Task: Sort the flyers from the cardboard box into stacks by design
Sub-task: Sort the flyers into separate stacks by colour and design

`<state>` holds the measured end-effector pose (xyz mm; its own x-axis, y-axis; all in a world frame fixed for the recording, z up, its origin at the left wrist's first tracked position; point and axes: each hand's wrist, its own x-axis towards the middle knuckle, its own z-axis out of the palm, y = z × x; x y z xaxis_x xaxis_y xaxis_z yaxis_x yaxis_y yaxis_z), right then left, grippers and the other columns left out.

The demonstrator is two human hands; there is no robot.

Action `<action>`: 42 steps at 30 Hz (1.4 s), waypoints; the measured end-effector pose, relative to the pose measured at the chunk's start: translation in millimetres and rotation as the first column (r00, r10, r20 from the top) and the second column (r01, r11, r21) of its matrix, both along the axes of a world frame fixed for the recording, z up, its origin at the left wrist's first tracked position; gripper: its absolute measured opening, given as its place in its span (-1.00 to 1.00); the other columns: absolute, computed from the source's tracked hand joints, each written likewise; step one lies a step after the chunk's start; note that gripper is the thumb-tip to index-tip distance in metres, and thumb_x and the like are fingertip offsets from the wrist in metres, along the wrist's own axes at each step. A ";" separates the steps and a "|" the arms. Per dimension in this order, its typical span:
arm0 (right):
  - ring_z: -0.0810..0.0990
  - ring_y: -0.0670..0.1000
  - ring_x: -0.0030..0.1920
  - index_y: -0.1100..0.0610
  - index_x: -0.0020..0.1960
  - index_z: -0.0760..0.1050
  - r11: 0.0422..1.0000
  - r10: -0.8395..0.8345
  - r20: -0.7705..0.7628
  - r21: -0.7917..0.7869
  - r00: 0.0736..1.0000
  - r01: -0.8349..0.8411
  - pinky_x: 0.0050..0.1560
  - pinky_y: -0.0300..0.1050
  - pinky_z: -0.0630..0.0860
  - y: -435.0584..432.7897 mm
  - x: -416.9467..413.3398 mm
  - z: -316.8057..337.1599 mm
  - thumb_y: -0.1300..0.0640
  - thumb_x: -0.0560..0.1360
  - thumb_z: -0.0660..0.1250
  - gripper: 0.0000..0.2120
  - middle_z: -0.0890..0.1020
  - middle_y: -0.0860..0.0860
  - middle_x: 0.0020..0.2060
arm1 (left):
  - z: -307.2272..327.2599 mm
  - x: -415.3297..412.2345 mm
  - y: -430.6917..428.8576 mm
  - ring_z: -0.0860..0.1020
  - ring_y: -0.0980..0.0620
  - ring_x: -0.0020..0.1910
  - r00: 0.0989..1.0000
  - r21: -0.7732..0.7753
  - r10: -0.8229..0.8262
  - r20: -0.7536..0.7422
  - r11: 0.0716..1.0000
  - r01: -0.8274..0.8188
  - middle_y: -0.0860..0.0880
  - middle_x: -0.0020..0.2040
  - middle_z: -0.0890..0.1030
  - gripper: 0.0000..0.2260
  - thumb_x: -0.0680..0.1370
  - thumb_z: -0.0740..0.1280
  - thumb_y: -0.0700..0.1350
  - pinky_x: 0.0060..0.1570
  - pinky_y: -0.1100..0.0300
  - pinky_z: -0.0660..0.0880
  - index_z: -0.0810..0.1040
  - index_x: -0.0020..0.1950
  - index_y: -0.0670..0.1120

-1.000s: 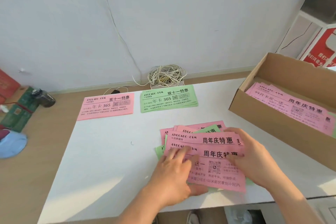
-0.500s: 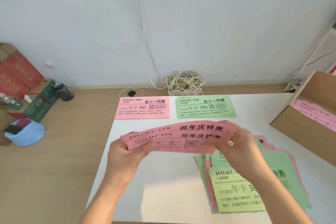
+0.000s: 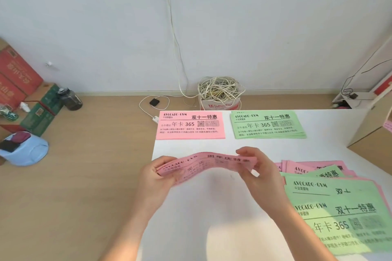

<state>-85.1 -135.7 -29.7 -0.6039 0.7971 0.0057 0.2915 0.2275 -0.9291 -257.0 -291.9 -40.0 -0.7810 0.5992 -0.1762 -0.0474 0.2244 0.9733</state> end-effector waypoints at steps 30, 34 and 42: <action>0.46 0.19 0.24 0.06 0.41 0.38 0.850 0.168 0.544 0.343 0.822 -0.400 0.20 0.02 0.45 -2.6 -24.1 -48.3 0.13 0.37 0.51 -0.36 0.34 0.12 0.42 | -40.8 -62.3 2.4 -0.10 0.08 0.53 0.380 -0.762 -0.805 -0.456 0.574 0.301 0.11 0.55 -0.04 -0.40 0.48 0.26 0.29 0.49 0.11 -0.17 0.16 0.48 0.25; 0.51 0.19 0.20 0.08 0.38 0.40 0.846 0.170 0.539 0.350 0.825 -0.403 0.14 0.04 0.50 -1.8 -23.7 -49.5 0.22 0.37 0.49 -0.39 0.37 0.14 0.39 | -37.3 -62.1 4.6 -0.06 0.06 0.52 0.400 -0.752 -0.796 -0.454 0.583 0.307 0.11 0.55 0.00 -0.41 0.47 0.31 0.25 0.48 0.15 -0.13 0.21 0.46 0.25; 0.29 -0.01 0.38 -0.09 0.40 0.34 0.874 0.036 0.517 0.400 0.855 -0.278 0.30 -0.14 0.31 -6.7 20.7 -14.5 0.04 0.54 0.30 -0.56 0.36 -0.13 0.38 | -43.1 -41.0 0.9 0.14 0.06 0.44 0.428 -0.655 -0.708 -0.562 0.697 0.293 0.11 0.47 0.25 -0.44 0.37 0.15 0.33 0.43 0.06 0.12 0.45 0.32 0.19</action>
<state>-64.5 -142.4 -44.1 -0.7407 0.6717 0.0108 0.5920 0.6603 -0.4622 -298.0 -291.0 -83.0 -0.3096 0.9499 -0.0423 0.8777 0.3026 0.3716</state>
